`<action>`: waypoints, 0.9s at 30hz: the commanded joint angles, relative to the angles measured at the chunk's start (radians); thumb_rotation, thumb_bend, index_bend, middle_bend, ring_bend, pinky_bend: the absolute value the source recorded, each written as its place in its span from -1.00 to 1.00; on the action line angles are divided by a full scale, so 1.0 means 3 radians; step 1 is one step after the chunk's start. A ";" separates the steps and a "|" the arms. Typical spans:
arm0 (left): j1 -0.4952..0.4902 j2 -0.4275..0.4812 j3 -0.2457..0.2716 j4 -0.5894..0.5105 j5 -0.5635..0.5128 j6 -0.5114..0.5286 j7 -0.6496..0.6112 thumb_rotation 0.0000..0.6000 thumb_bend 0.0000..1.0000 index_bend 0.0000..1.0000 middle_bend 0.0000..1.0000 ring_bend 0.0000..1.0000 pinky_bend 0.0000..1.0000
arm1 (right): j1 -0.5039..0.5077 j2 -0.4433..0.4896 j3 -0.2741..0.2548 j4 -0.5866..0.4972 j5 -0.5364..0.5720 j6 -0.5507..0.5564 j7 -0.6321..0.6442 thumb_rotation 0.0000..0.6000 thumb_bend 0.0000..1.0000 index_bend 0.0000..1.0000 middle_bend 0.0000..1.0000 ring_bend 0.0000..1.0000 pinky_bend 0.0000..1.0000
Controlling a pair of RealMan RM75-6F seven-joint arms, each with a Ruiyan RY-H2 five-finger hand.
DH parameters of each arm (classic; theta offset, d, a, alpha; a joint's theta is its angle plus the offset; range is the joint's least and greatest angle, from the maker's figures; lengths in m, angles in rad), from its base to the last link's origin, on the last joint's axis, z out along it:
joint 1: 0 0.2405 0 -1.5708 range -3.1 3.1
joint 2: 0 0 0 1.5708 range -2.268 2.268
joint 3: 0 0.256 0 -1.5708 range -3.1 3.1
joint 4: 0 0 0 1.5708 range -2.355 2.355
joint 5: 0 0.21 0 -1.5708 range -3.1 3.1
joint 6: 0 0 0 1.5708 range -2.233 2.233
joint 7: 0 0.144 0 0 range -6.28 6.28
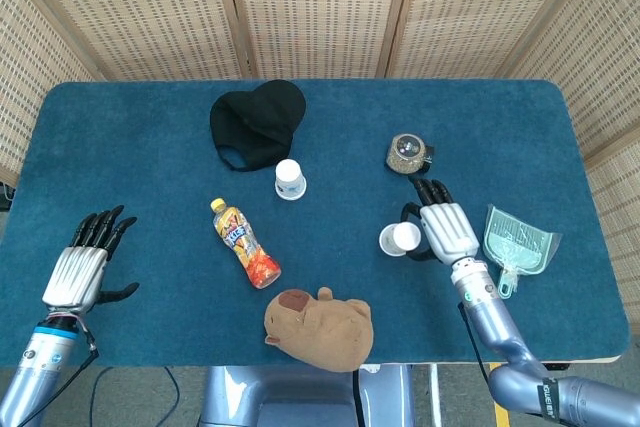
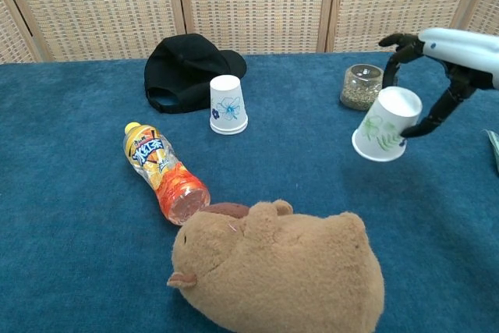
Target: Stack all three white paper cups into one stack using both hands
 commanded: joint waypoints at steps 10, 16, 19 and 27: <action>-0.0023 -0.0003 -0.0054 0.0080 -0.0033 -0.0141 -0.0178 1.00 -0.62 -0.77 -1.00 -1.00 -0.97 | 0.0757 -0.0345 0.0424 0.0078 0.0579 -0.0153 -0.0414 1.00 -0.54 0.01 -0.85 -1.00 -0.93; -0.0039 -0.0004 -0.0097 0.0119 -0.0081 -0.0209 -0.0272 1.00 -0.62 -0.77 -1.00 -1.00 -0.97 | 0.1111 -0.0719 0.0493 0.0475 0.0890 -0.0246 -0.0503 1.00 -0.54 0.02 -0.83 -1.00 -0.92; -0.0036 -0.0010 -0.0114 0.0137 -0.0083 -0.0204 -0.0296 1.00 -0.62 -0.77 -1.00 -1.00 -0.97 | 0.1255 -0.0844 0.0521 0.0646 0.1012 -0.0298 -0.0537 1.00 -0.54 0.02 -0.83 -1.00 -0.92; -0.0052 -0.0034 -0.0118 0.0187 -0.0111 -0.0285 -0.0322 1.00 -0.62 -0.77 -1.00 -1.00 -0.97 | 0.1493 -0.1117 0.0623 0.1049 0.1002 -0.0246 -0.0408 1.00 -0.54 0.02 -0.81 -1.00 -0.91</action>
